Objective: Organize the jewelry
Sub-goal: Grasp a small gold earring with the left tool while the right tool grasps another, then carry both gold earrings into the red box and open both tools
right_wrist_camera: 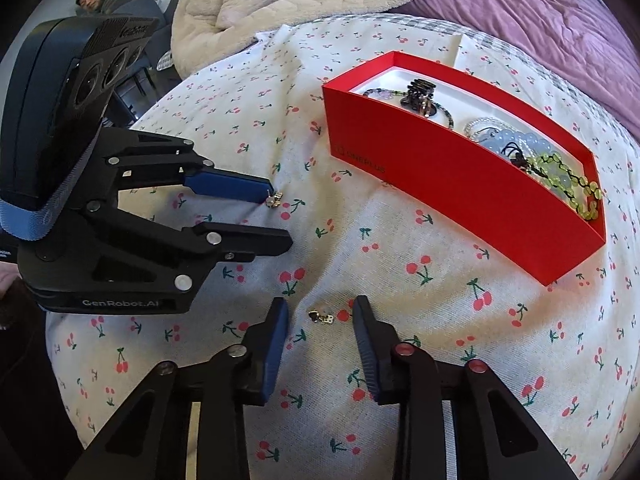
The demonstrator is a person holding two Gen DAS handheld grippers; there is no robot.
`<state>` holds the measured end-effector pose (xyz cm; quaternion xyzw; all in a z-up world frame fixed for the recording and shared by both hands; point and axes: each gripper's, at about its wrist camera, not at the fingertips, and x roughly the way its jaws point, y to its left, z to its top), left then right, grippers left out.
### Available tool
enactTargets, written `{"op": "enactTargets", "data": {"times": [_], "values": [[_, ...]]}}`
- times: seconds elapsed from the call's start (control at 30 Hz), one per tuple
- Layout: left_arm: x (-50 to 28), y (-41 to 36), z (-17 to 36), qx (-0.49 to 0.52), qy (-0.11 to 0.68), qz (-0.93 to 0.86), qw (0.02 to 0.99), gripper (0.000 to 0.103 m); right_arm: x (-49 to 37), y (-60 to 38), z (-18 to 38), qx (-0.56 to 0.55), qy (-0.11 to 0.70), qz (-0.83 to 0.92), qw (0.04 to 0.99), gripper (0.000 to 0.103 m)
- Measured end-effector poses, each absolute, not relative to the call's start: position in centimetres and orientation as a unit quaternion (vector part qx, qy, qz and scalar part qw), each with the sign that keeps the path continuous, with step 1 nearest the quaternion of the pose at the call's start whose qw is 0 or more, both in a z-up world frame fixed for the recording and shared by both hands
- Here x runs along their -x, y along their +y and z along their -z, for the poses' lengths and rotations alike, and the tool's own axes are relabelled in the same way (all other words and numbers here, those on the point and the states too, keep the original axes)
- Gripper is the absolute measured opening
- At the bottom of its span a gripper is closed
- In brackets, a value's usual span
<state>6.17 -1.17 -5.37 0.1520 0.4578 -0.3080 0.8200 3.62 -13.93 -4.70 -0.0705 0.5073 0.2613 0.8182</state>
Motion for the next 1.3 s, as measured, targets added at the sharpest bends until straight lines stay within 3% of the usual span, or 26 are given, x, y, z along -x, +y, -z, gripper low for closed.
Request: {"op": "enactTargets", "data": {"times": [0.3, 1.3], "values": [[-6.7, -0.8, 5.4, -0.150, 0.459, 0.292, 0.826, 0.014, -3.9, -13.6, 4.7, 0.064, 0.510, -0.271, 0.814, 0.013], [-7.4, 0.2, 2.0, -0.101, 0.443, 0.280, 0.846, 0.010, -5.4, -19.2, -0.2, -0.009, 0.482, -0.236, 0.844, 0.010]]}}
